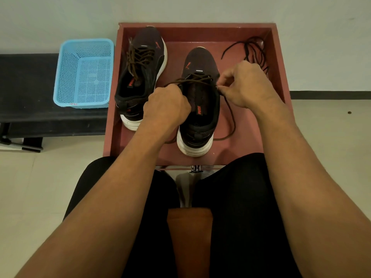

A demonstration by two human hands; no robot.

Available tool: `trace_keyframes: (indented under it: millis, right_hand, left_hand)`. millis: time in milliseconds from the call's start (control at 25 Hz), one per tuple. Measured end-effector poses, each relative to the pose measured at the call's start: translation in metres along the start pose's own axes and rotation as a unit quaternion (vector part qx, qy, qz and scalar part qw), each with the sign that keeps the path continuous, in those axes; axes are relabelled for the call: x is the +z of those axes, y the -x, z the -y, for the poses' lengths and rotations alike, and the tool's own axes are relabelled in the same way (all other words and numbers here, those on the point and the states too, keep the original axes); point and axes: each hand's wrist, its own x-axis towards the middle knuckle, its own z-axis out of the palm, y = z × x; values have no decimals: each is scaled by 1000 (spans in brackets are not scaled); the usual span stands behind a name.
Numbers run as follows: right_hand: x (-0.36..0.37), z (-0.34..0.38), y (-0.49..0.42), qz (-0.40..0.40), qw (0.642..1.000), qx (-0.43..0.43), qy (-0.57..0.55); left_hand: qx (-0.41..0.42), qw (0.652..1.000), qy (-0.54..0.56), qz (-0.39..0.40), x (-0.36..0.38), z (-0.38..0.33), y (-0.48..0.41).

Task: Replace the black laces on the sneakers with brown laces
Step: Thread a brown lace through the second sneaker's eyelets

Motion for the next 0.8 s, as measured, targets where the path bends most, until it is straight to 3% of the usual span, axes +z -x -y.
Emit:
trace_keyframes:
  millis: [80, 240, 400, 560, 680, 800]
  right_hand:
    - [4, -7, -6, 32, 996, 70, 50]
    - [9, -31, -7, 173, 963, 144, 145]
    - [3, -23, 0, 77, 994, 66, 29]
    - [1, -2, 3, -4, 998, -32, -48]
    - [5, -14, -5, 1, 999, 30, -25]
    - [10, -36, -12, 54, 985, 156, 48]
  left_hand:
    - [5, 1000, -1, -3, 1, 0, 0]
    - [1, 1000, -1, 0, 0, 0, 0]
    - [7, 1000, -7, 5, 0, -1, 0]
    - [10, 1000, -9, 6, -1, 1, -2]
    - [10, 1000, -3, 3, 1, 2, -4]
    - [4, 1000, 2, 7, 3, 2, -6]
